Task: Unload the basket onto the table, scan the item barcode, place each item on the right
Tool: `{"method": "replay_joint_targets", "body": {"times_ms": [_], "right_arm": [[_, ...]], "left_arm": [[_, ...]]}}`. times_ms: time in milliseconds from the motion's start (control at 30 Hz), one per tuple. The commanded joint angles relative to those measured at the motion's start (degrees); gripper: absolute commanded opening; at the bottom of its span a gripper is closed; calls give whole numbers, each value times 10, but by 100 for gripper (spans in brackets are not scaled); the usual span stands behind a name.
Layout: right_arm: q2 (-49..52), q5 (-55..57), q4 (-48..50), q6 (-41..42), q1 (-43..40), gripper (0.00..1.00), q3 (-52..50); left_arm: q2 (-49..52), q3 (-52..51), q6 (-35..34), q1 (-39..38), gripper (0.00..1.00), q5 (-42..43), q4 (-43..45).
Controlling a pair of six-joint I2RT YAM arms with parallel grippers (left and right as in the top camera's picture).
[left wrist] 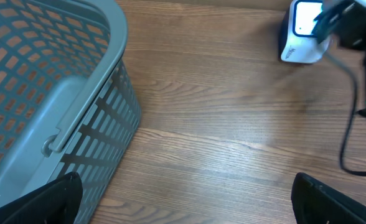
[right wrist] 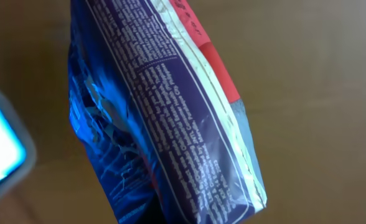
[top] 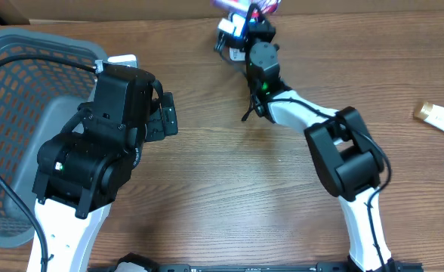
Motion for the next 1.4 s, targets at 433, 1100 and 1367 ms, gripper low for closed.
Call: {"method": "replay_joint_targets", "body": {"times_ms": [433,1100,1367], "right_arm": [[-60,541,-313,342,-278,4,-2],[-99,-90,-964,941,-562,100,32],[-288,-351,-1001,968,-549,100,205]], "left_arm": [[-3,11,8,3,100,-7,2],[-3,11,9,3,100,-7,2],[-3,11,9,3,100,-7,2]]}}
